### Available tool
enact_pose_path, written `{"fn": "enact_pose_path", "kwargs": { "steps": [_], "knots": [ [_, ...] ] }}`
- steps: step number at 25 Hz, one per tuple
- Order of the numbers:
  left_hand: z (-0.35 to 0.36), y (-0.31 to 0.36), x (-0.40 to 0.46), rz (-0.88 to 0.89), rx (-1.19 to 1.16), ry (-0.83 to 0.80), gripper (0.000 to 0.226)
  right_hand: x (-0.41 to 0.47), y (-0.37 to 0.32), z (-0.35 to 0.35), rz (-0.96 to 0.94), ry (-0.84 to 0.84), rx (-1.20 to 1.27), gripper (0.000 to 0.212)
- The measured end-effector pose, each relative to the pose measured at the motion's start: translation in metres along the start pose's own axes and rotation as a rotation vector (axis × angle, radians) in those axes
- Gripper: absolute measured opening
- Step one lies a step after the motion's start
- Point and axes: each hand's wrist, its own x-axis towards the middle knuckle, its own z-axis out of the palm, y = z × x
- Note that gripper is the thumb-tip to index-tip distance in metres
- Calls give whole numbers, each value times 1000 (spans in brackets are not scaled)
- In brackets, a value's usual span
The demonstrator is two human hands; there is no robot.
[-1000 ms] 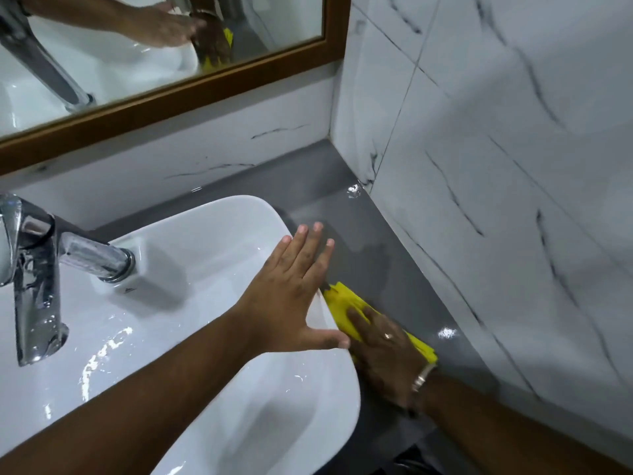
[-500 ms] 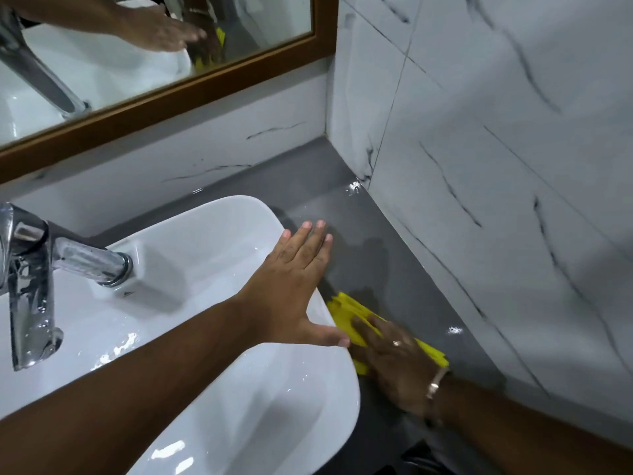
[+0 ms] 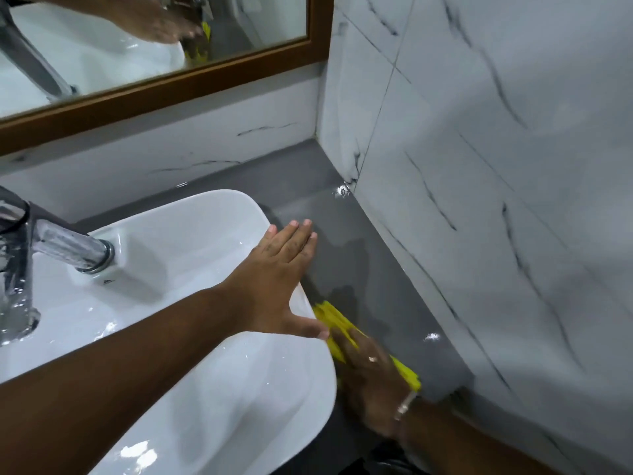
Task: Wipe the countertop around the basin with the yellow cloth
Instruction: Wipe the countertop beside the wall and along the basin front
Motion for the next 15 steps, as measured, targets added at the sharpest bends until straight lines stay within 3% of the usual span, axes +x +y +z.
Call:
{"fn": "enact_pose_path", "kwargs": {
  "steps": [2,5,7,10,12,14,15],
  "knots": [
    [-2,3,0,6,-10,-7,134,-28,42,3,3,-50,-177,73],
    [2,1,3,-2,-13,25,138,23,77,-29,466,-59,-103,69],
    [6,-2,2,6,-12,47,139,34,40,-22,558,9,-78,63],
    [10,-3,1,34,-11,62,137,-35,-26,22,190,-50,-82,65],
    [11,-4,2,36,-1,67,138,-64,7,26,47,-190,-162,62],
    [13,-5,2,24,-13,59,139,-51,54,13,296,-148,-130,61],
    [14,-5,2,18,-25,52,140,-32,58,-1,530,-138,-53,61]
  ]
}}
